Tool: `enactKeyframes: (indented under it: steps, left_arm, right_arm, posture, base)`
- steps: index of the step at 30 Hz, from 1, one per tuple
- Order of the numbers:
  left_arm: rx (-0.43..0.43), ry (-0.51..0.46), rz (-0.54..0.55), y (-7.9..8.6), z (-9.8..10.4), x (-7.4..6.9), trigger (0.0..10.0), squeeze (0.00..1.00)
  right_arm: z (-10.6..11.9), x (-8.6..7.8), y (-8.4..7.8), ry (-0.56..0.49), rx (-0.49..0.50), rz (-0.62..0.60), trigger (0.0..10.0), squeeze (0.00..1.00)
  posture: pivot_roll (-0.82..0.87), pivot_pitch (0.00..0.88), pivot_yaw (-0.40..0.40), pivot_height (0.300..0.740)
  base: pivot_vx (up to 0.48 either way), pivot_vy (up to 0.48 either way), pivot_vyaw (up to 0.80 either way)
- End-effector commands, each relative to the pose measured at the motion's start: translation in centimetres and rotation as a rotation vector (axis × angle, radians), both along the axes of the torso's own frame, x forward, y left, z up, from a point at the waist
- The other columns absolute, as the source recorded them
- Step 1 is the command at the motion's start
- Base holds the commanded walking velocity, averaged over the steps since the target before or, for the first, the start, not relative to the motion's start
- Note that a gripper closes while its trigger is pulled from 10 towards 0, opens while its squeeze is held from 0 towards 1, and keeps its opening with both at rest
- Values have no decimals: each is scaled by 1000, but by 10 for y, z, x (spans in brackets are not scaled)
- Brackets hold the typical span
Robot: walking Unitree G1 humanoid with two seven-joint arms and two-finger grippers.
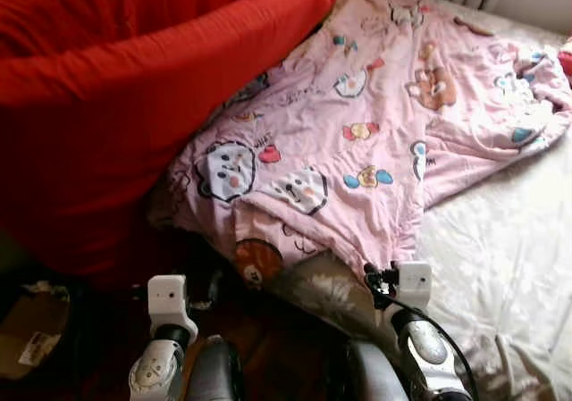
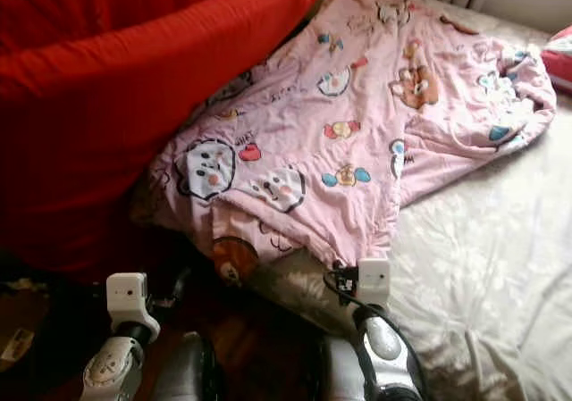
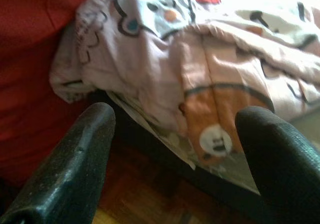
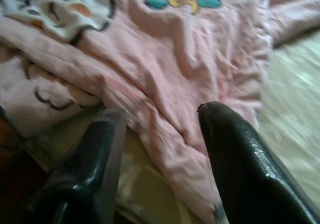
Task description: Clean up the room
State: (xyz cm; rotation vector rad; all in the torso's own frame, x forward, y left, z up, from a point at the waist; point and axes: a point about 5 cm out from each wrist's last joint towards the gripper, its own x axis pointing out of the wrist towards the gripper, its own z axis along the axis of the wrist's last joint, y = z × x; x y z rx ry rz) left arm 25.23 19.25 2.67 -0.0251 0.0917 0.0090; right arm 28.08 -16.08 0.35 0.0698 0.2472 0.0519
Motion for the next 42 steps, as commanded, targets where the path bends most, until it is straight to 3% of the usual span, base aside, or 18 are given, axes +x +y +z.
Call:
enactKeyframes:
  steps: [1,14,42]
  left_arm:
    - [-6,29,8,1,-7,-5,10000,0]
    - [-11,32,5,1,-7,-2,10000,0]
    - [-13,31,2,2,-6,1,10000,0]
  right_arm:
    - [-5,-4,0,27,8,-8,10000,0]
    - [-7,-5,8,34,26,26,10000,0]
    - [-3,-1,9,16,34,24,10000,0]
  posture:
    - [10,248,0,623]
    - [11,254,2,623]
    - [14,252,3,623]
  base:
    - [0,0,0]
    - [0,0,0]
    - [0,0,0]
